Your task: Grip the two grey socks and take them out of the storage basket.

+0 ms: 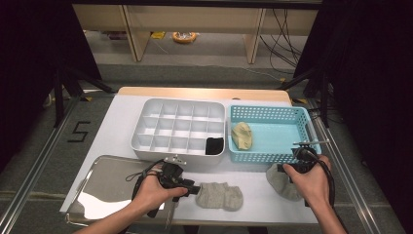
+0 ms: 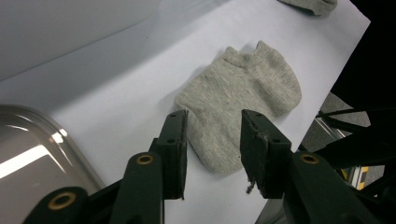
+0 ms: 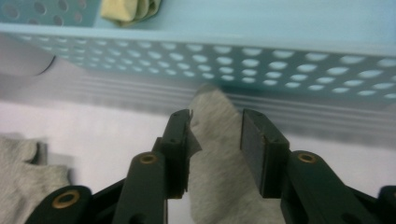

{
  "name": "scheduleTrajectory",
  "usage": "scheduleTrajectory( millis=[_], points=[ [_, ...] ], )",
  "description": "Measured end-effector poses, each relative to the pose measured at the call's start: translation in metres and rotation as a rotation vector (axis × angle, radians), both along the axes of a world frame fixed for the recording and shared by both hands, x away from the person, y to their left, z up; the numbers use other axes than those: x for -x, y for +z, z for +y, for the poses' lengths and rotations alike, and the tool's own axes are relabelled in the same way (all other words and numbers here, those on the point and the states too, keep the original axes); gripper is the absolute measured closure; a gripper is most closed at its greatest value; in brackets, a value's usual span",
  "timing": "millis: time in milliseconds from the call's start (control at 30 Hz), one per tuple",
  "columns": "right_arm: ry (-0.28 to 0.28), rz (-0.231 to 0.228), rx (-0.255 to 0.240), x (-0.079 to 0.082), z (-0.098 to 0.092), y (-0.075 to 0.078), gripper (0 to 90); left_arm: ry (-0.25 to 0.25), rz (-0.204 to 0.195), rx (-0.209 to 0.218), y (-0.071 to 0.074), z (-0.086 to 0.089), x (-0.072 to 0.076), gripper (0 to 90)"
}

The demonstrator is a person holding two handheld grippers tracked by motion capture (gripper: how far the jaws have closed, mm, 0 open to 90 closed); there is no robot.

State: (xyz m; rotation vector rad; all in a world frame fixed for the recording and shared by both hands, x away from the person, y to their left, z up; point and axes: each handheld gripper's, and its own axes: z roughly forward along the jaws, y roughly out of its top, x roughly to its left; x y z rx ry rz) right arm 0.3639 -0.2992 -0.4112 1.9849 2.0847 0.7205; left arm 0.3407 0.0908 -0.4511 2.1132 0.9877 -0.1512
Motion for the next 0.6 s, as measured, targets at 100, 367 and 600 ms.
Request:
scheduleTrajectory(
  millis=[100, 367, 600],
  points=[
    [0.049, -0.067, 0.073, -0.004, -0.01, -0.002, 57.6, 0.003, -0.01, 0.007, 0.001, 0.0, 0.0, 59.7],
    [0.068, -0.016, 0.072, -0.011, -0.016, -0.018, 60.2, -0.003, -0.027, 0.024, 0.0, 0.0, 0.0, 56.9],
    [0.094, 0.064, 0.006, -0.004, -0.011, -0.01, 87.6, -0.013, -0.04, 0.025, 0.001, -0.001, 0.0, 55.4]
  ],
)
